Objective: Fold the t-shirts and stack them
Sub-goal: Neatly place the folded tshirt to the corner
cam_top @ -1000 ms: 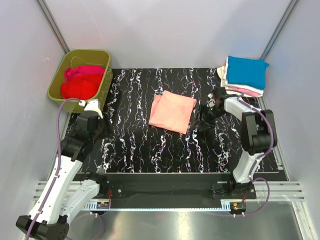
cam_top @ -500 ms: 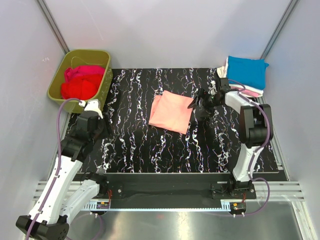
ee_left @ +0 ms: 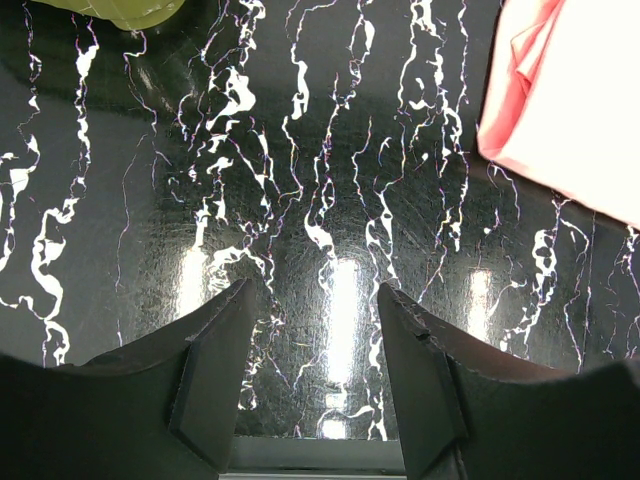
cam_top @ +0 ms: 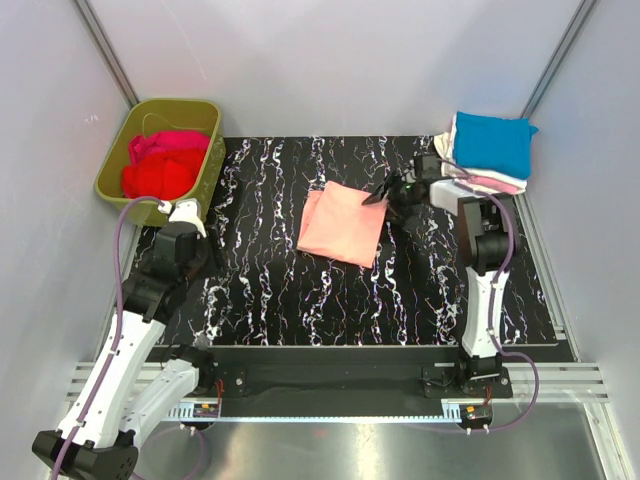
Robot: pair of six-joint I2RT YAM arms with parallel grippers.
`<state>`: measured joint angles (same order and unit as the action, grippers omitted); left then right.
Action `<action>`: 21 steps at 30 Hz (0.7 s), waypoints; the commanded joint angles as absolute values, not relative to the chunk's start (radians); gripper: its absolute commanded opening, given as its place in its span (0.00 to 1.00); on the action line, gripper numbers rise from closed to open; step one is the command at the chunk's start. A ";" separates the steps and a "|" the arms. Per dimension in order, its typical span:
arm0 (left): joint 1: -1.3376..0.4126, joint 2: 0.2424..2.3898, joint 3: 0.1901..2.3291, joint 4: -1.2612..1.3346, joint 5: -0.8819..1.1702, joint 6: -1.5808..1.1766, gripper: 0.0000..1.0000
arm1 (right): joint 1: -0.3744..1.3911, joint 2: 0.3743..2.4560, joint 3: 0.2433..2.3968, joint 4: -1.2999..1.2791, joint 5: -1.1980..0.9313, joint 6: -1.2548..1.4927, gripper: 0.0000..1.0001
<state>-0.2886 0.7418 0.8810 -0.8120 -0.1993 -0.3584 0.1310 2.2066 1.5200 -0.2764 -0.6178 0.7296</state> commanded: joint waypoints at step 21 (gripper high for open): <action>-0.285 0.692 0.920 -0.828 -0.224 -0.367 0.57 | 0.111 2.095 1.770 -0.473 -0.527 0.496 0.00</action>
<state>-0.2886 0.7177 0.8814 -0.8375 -0.2001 -0.3595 0.1390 2.2101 1.6676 -0.3328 -0.6010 0.6353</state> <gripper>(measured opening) 0.568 0.033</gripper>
